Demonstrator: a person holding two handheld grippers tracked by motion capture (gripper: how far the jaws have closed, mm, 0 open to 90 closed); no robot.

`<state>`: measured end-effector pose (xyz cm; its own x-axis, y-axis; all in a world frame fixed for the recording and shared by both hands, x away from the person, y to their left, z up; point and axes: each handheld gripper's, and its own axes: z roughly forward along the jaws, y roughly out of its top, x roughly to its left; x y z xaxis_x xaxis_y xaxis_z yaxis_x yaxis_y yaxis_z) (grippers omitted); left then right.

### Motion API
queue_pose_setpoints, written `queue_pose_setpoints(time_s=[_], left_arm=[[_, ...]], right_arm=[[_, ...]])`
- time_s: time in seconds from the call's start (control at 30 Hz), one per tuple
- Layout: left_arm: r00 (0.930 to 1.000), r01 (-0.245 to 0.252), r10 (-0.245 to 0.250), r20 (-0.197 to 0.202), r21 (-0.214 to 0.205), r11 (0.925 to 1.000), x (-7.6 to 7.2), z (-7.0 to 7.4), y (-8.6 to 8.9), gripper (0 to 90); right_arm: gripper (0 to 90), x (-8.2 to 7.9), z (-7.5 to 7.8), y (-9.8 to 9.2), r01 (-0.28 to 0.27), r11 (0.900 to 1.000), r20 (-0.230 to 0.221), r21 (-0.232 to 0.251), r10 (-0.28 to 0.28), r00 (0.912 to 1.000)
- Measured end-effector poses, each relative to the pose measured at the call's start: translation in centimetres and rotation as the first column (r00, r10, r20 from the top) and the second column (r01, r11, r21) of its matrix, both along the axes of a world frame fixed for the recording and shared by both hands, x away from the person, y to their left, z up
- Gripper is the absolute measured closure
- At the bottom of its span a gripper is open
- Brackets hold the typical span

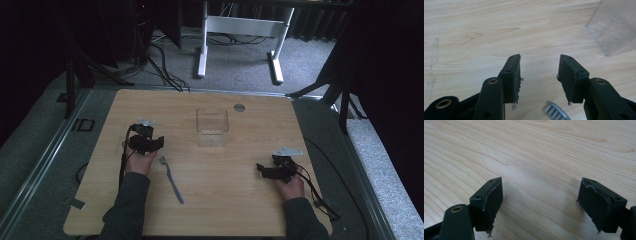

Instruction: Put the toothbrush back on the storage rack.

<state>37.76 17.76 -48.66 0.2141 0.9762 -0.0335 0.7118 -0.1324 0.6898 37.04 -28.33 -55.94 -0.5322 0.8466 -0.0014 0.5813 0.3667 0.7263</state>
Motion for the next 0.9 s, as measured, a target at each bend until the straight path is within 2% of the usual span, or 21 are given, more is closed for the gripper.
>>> queue_pose_setpoints(time_s=[0.2,0.37,0.43,0.7,0.77,0.9], left_arm=[[0.9997,0.024,-0.024,-0.003,-0.002,0.9997,-1.1,0.7,-0.7,51.9],[0.9987,0.040,-0.040,-0.031,0.015,0.9991,-1.7,0.9,-1.6,51.0],[0.9981,0.043,-0.043,-0.044,0.003,0.9991,-1.9,0.9,-1.8,50.9],[0.9941,0.024,-0.027,-0.105,-0.030,0.9993,-2.2,0.9,-2.7,50.8],[0.9929,0.020,-0.024,-0.116,-0.039,0.9990,-2.3,0.8,-2.8,53.2],[0.9908,0.015,-0.017,-0.134,-0.021,0.9997,-2.6,0.8,-3.3,56.4]], right_arm=[[19.6,0.0,0.0,0.0,0.000,1.0000,0.000,0.000,0.000,1.0000],[19.6,0.0,0.0,0.0,0.000,1.0000,0.000,0.000,0.000,1.0000],[19.6,0.0,0.0,0.0,0.001,1.0000,0.000,0.001,-0.001,1.0000],[19.6,0.0,0.0,0.0,0.001,1.0000,0.000,0.001,-0.001,1.0000],[19.7,0.0,0.0,0.0,0.000,1.0000,0.000,0.001,0.000,1.0000],[19.6,0.0,0.0,0.0,0.001,1.0000,-0.001,0.001,-0.001,1.0000]])
